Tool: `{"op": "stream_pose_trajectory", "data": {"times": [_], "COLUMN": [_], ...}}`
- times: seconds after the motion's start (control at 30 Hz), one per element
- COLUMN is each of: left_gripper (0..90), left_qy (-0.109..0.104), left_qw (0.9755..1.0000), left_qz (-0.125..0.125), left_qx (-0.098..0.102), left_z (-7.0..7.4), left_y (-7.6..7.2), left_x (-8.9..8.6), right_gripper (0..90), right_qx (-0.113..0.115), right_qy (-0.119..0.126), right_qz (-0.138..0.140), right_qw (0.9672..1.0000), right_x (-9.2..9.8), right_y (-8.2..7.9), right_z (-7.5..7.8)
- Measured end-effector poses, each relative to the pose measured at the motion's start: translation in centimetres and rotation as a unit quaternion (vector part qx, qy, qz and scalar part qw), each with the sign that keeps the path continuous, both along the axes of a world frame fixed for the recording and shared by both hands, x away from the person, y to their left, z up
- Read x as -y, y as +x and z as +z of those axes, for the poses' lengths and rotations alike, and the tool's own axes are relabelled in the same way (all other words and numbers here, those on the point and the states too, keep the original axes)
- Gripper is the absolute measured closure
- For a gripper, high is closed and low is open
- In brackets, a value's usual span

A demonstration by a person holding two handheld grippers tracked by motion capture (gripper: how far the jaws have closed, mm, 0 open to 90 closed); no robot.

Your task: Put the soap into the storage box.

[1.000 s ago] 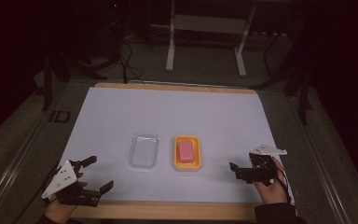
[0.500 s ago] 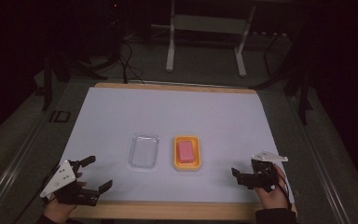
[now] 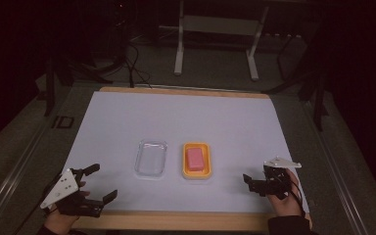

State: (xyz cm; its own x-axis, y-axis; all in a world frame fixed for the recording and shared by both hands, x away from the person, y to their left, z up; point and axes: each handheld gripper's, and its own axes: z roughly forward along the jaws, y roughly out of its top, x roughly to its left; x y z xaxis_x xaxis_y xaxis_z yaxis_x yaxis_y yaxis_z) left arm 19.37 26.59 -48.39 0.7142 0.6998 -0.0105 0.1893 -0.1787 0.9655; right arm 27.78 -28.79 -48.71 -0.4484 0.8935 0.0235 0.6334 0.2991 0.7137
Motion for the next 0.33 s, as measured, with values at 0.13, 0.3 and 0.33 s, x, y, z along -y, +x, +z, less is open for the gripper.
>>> {"op": "stream_pose_trajectory", "data": {"times": [0.13,0.3,0.33], "left_gripper": [0.2,0.2,0.2], "left_qy": [0.0,0.002,0.002], "left_qw": [1.0,1.0,1.0], "left_qz": [0.0,0.0,0.0], "left_qx": [0.001,-0.001,-0.001], "left_z": [0.04,0.01,0.01], "left_y": [-0.03,0.01,0.01], "left_x": [-0.06,0.0,0.0], "right_gripper": [13.1,13.1,13.1], "right_qx": [-0.006,-0.008,-0.008], "right_qy": [0.0,0.0,0.0], "right_qz": [0.001,0.0,0.0], "right_qw": [1.0,1.0,1.0], "right_x": [-0.08,-0.09,-0.09], "right_y": [0.11,0.22,0.22], "right_z": [-0.17,-0.26,-0.26]}}
